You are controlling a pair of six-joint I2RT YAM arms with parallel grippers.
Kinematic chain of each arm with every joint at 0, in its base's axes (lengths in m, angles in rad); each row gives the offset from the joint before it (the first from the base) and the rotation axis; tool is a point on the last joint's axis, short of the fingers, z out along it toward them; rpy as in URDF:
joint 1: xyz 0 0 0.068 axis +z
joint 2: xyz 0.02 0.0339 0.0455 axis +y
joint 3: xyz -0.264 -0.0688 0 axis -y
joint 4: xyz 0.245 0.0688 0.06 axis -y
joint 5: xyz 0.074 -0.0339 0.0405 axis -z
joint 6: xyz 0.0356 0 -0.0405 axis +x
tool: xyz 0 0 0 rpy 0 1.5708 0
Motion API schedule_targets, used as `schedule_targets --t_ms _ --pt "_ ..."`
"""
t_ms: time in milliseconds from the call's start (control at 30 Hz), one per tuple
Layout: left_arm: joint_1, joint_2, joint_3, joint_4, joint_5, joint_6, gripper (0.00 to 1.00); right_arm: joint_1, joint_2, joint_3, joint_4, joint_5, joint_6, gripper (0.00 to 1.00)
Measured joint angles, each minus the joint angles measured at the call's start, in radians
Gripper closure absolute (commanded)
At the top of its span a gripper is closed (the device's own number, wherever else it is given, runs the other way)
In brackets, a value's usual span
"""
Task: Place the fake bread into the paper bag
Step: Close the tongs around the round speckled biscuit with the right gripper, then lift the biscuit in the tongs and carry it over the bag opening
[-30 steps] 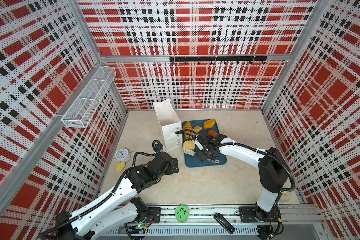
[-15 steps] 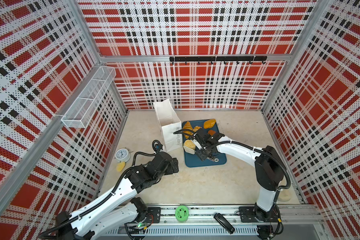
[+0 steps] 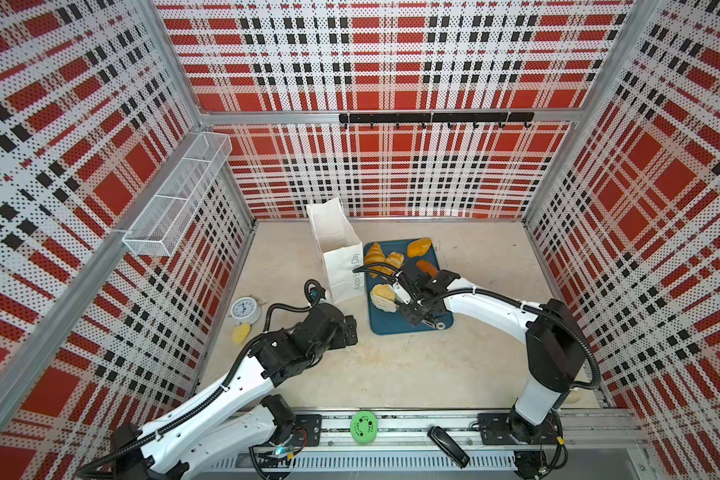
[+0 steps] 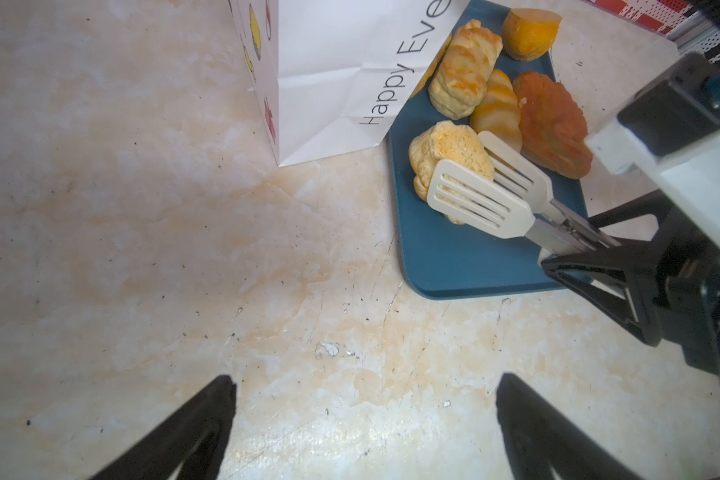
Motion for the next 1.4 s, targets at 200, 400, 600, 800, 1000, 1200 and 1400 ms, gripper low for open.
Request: schedule_targets --t_ms 200,400,600,800,1000,1200,1400 --pt "-0.028 0.005 0.034 0.002 -0.006 0.015 0.00 -0.006 -0.051 -0.034 0.010 -0.006 0.005 0.52" --pt "-0.037 0.020 0.056 0.008 -0.007 0.054 0.01 -0.012 -0.150 -0.081 0.024 -0.009 0.014 0.52" --pt "-0.037 0.078 0.140 0.027 0.019 0.121 0.01 -0.018 -0.258 -0.098 0.031 -0.022 0.016 0.52" --pt "-0.034 0.122 0.224 0.045 0.050 0.179 0.01 -0.019 -0.319 -0.097 0.037 -0.040 0.016 0.52" --pt "0.017 0.140 0.304 0.049 0.095 0.231 0.01 -0.019 -0.343 -0.065 0.032 -0.054 0.014 0.51" --pt "0.082 0.142 0.376 0.050 0.135 0.268 0.01 -0.019 -0.343 0.019 0.033 -0.070 0.011 0.51" --pt "0.127 0.142 0.439 0.036 0.158 0.294 0.01 -0.019 -0.343 0.091 0.032 -0.095 0.006 0.52"
